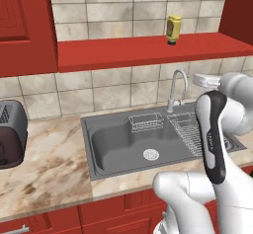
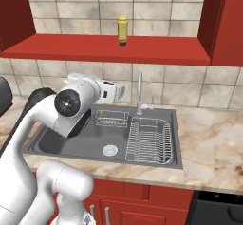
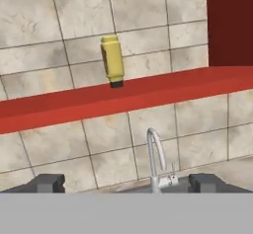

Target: There are various items on the counter. Only move the condiments/shakers into the cabinet.

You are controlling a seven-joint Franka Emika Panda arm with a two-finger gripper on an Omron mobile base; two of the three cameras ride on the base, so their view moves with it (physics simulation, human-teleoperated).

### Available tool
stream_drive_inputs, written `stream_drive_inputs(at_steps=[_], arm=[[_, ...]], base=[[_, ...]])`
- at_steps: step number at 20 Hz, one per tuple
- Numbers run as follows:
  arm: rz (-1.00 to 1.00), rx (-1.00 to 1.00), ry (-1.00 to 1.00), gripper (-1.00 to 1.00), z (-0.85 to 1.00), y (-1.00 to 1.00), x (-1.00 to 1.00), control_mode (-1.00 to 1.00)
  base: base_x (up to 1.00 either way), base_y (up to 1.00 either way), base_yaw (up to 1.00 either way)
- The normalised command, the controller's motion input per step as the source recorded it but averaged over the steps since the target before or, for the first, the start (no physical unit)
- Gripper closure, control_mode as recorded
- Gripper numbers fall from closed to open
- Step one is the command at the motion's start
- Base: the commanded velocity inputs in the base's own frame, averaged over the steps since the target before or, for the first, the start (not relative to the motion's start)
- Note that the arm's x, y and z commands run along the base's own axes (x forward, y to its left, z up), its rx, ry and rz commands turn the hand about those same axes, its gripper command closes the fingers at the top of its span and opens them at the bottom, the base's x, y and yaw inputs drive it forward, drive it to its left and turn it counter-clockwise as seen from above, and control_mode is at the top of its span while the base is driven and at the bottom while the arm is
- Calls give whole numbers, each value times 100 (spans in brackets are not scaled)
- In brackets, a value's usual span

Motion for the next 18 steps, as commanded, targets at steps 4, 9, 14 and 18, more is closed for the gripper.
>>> stream_drive_inputs(at_steps=[4,9,14,18], arm=[[-9,8,58,-100,-12,0,-77,-100],[-6,11,61,-100,-12,-7,-55,-100],[0,0,28,-100,-10,1,-2,-100],[0,0,0,-100,0,0,0,-100]], base=[[0,0,0],[0,0,0],[0,0,0],[0,0,0]])
